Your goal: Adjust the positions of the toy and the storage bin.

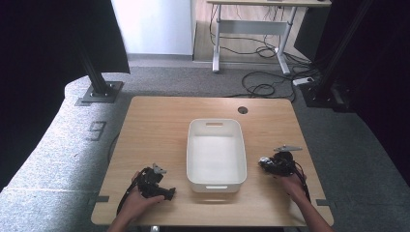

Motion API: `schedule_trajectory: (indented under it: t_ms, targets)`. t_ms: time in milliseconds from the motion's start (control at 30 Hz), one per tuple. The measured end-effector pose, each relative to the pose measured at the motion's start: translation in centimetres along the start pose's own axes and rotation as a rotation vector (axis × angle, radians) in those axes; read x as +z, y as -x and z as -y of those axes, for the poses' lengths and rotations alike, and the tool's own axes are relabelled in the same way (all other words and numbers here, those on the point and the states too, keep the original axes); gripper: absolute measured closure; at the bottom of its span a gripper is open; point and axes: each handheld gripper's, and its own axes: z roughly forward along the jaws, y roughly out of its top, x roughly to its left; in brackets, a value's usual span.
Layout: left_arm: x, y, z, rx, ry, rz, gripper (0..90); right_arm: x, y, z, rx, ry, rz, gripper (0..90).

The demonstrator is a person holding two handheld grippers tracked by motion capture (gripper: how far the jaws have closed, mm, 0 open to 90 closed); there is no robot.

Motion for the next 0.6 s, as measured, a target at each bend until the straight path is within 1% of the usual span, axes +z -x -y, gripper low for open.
schedule_trajectory:
  t_ms: [200,367,467,600]
  targets:
    - [-0.02,-0.06,0.02,0.006,-0.001,0.005,0.0,0.2,-0.38,-0.04,-0.004,-0.012,0.006,50.6]
    - [0.02,-0.12,-0.04,0.014,0.0,0.01,0.0,0.17,-0.73,-0.01,-0.003,-0.024,0.027,50.5]
    - [0.02,-0.12,-0.05,0.014,-0.001,0.01,0.0,0.05,-0.84,0.2,0.002,-0.018,0.032,50.5]
    - [0.03,-0.13,-0.1,0.015,-0.004,0.008,0.0,-0.06,-0.69,0.45,0.011,-0.006,0.023,50.4]
